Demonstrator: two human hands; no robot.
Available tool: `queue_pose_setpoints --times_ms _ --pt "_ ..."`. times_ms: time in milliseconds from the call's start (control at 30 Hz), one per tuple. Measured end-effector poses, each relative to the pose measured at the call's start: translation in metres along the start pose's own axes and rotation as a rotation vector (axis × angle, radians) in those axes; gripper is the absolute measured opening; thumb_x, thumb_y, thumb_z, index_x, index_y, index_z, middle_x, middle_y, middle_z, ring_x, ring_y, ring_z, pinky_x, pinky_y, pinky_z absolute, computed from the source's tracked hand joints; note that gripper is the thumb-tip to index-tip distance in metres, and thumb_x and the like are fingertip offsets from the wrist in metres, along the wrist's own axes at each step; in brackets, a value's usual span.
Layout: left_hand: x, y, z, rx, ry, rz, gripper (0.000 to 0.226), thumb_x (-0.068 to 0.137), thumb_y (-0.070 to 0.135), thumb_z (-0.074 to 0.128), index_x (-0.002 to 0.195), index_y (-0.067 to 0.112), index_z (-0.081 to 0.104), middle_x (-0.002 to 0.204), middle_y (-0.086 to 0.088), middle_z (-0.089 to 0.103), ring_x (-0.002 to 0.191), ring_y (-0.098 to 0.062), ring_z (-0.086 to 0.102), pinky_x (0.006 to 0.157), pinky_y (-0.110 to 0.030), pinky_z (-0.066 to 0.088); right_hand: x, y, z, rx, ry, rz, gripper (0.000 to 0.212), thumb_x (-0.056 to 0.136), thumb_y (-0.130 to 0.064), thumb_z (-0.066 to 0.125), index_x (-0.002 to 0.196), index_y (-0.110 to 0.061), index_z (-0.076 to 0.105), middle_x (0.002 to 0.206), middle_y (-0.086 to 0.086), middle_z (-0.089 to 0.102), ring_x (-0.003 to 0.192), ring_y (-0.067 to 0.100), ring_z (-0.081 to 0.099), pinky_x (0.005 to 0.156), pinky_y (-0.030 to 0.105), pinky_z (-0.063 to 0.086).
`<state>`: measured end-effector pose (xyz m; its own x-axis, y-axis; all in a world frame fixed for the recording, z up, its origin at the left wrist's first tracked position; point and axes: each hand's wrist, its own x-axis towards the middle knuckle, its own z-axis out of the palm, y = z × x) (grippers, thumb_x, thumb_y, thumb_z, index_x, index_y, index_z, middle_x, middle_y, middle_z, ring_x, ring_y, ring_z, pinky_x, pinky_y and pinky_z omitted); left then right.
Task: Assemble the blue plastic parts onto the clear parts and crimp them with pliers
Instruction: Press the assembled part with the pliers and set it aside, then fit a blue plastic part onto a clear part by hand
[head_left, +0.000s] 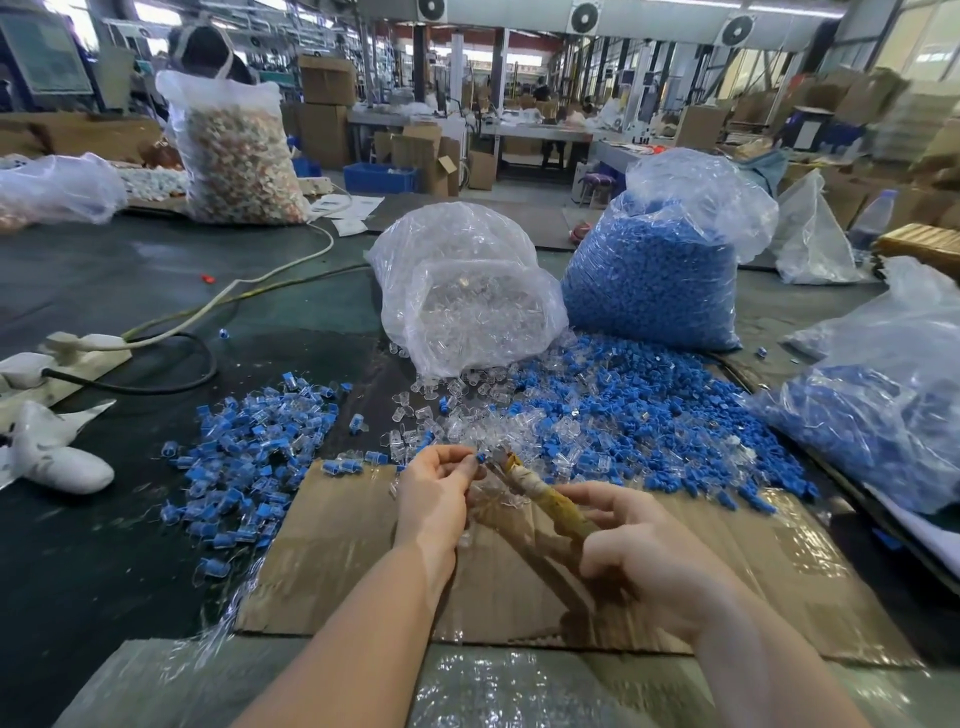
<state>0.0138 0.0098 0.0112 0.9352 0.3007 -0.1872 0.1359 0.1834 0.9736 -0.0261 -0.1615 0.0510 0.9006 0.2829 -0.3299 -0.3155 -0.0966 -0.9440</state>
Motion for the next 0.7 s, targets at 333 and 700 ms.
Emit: queue_pose_setpoints --times_ms 333,700 --pt "-0.008 -0.012 -0.002 0.169 -0.015 0.248 0.016 0.090 0.004 0.056 0.087 0.020 0.060 0.083 -0.002 0.065 0.063 0.002 0.058 0.055 -0.010 0.044 0.032 0.014 -0.025 -0.745 0.772 -0.211 0.048 0.078 -0.007 0.062 0.120 -0.029 0.058 0.100 0.007 0.055 0.097 0.028 0.044 0.089 0.042 0.037" --pt "-0.014 -0.017 -0.003 0.210 0.009 0.348 0.023 0.089 0.007 0.057 0.090 0.030 0.057 0.083 0.006 0.064 0.071 0.001 0.060 0.060 -0.009 0.046 0.039 0.033 -0.037 -1.139 0.903 0.012 0.050 0.090 -0.049 0.050 0.136 -0.030 0.044 0.140 0.010 0.040 0.128 0.031 0.032 0.107 0.045 0.023"
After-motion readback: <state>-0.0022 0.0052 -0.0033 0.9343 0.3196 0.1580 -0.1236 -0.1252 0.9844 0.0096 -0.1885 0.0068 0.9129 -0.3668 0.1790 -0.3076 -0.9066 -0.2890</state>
